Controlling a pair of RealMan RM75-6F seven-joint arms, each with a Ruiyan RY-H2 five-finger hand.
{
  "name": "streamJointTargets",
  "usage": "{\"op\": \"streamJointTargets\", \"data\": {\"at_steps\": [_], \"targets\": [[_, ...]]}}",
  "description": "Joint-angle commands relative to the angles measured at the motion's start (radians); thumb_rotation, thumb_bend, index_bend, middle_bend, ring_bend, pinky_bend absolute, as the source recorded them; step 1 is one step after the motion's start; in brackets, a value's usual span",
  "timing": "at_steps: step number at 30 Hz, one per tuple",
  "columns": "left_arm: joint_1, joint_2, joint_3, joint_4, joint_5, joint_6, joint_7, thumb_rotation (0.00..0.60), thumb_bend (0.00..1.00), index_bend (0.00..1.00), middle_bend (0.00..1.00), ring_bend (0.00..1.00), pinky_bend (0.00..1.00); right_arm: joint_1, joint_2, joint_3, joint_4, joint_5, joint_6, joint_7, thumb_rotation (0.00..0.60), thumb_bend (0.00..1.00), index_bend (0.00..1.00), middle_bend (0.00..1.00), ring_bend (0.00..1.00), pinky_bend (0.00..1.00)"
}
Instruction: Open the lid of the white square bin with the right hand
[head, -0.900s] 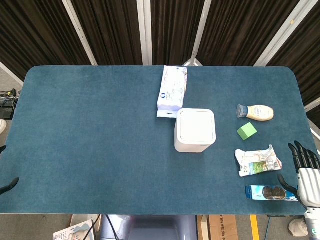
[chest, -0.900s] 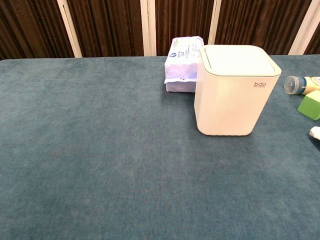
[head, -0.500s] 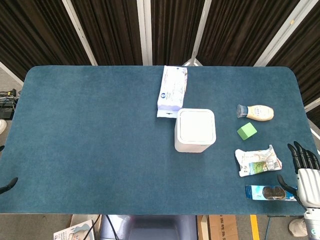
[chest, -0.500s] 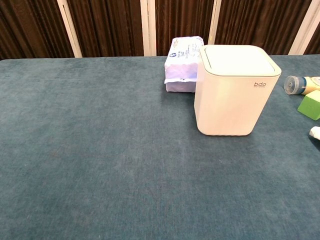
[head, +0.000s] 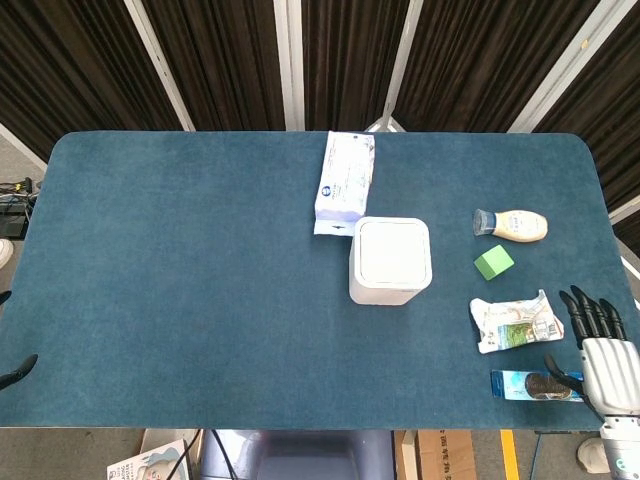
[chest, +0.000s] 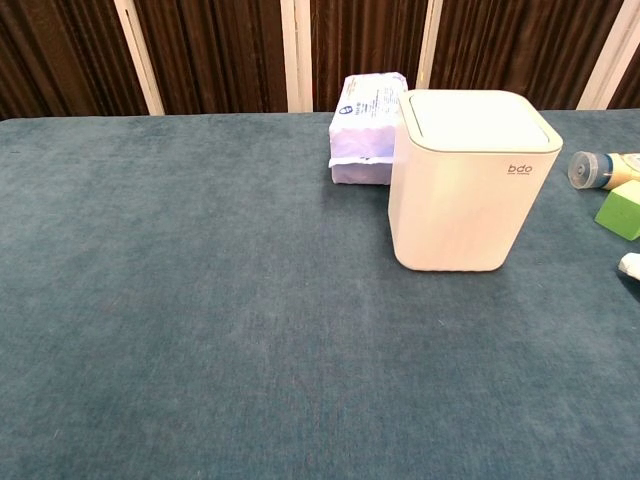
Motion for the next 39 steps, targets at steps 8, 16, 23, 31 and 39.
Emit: {"op": "streamJointTargets", "data": {"at_steps": [8,16,23,31,39], "targets": [[-0.006,-0.007,-0.001,-0.003,-0.007,-0.012,0.019,0.600,0.07,0.18,0.10,0.00,0.00,0.131,0.079,0.050,-0.176,0.002,-0.157,-0.099,0.600,0.29,0.06,0.03,0.11,0.06],[-0.007,-0.008,-0.003,-0.004,-0.010,-0.013,0.020,0.600,0.07,0.18,0.10,0.00,0.00,0.246,0.129,0.132,-0.363,0.131,-0.288,-0.256,0.600,0.29,0.06,0.03,0.11,0.06],[-0.006,-0.007,-0.004,-0.007,-0.016,-0.014,0.023,0.600,0.07,0.18,0.10,0.00,0.00,0.336,0.102,0.173,-0.435,0.273,-0.366,-0.408,0.600,0.29,0.09,0.03,0.11,0.06],[-0.003,-0.004,-0.008,-0.006,-0.021,-0.009,0.011,0.600,0.07,0.18,0.10,0.00,0.00,0.417,0.040,0.185,-0.475,0.412,-0.386,-0.559,0.600,0.29,0.10,0.03,0.11,0.06],[-0.003,-0.002,-0.011,-0.005,-0.027,-0.009,0.002,0.600,0.07,0.18,0.10,0.00,0.00,0.464,-0.020,0.168,-0.484,0.478,-0.372,-0.642,0.600,0.29,0.10,0.03,0.11,0.06]]}}
